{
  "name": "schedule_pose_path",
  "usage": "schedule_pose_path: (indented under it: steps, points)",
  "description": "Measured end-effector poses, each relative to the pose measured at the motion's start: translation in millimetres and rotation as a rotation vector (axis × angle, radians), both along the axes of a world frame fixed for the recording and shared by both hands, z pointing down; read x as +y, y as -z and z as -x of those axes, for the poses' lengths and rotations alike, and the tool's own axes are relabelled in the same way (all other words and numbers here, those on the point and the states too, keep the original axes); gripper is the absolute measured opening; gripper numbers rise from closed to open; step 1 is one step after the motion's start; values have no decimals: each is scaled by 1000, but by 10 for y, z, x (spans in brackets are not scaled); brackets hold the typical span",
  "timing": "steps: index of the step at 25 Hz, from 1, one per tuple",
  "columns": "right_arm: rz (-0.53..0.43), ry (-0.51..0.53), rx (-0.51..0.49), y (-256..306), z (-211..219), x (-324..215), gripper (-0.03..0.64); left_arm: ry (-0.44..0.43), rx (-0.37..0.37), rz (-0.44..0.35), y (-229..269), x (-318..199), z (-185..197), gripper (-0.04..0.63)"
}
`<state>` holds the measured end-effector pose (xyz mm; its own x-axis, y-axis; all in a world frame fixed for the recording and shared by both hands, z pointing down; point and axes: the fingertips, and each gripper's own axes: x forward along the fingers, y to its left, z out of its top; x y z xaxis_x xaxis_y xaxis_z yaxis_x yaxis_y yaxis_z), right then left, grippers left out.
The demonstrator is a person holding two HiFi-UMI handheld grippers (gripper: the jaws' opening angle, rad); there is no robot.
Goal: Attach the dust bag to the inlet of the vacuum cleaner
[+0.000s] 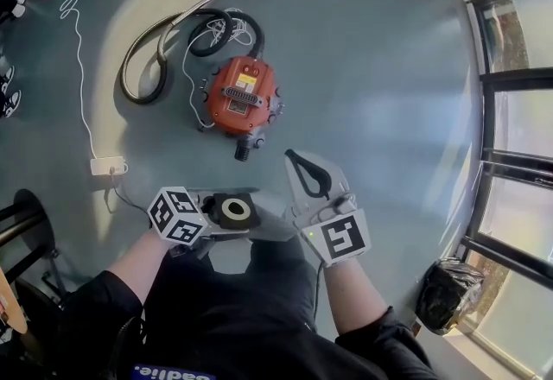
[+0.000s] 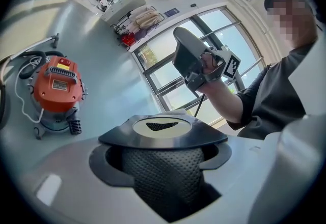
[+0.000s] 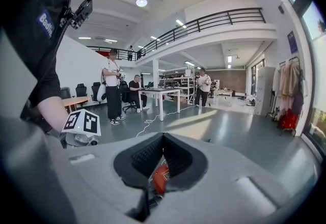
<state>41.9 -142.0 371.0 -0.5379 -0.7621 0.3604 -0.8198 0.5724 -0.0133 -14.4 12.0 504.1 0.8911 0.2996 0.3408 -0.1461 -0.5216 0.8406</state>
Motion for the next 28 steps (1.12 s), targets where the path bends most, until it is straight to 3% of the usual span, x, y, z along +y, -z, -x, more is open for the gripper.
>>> schedule_pose_path:
  steps: [14, 23, 28]
  points:
    - [-9, 76, -10, -804, 88, -175, -9, -16, -51, 64, -1052, -23, -48, 356]
    - [-34, 75, -4, -1286, -24, -262, -9, 17, -27, 135, -1670, -116, -189, 356]
    - [-31, 80, 1, -1598, -31, -264, -9, -25, -50, 134, -2053, -64, -212, 354]
